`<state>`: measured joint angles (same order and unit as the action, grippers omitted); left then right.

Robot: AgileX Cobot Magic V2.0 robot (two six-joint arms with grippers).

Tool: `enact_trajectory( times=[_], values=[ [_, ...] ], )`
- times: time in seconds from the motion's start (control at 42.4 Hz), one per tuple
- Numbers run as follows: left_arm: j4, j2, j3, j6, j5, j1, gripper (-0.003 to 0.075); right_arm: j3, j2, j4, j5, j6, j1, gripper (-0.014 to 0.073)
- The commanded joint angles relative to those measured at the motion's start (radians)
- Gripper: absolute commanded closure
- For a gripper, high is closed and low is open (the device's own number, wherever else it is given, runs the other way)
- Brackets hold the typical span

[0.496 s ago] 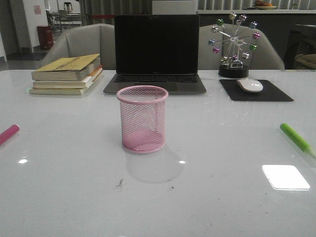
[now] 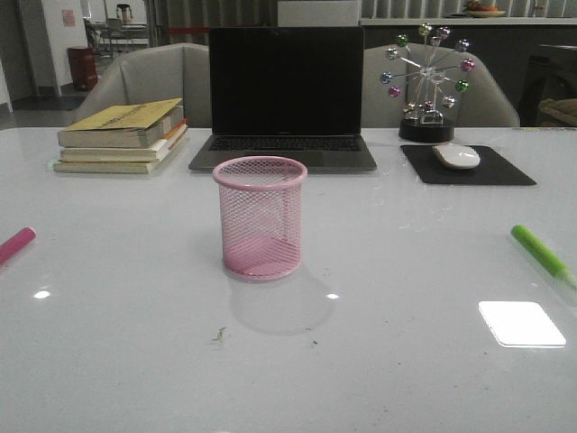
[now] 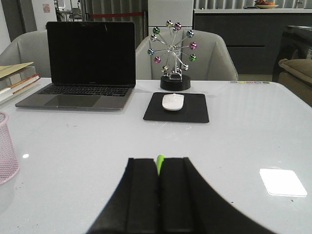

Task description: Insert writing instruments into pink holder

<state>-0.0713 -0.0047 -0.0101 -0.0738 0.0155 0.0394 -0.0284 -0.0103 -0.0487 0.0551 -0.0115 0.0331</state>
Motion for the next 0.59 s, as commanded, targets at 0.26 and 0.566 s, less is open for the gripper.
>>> enact_trajectory(
  times=[0.26, 0.566],
  values=[
    [-0.008, -0.017, 0.001, 0.008, -0.102, -0.002, 0.0629, 0.012, -0.022, 0.000, -0.101, 0.011, -0.006, 0.0536],
    [-0.008, -0.017, 0.048, 0.008, -0.203, 0.002, 0.0629, 0.063, -0.022, 0.000, -0.148, 0.011, -0.006, 0.0536]
  ],
)
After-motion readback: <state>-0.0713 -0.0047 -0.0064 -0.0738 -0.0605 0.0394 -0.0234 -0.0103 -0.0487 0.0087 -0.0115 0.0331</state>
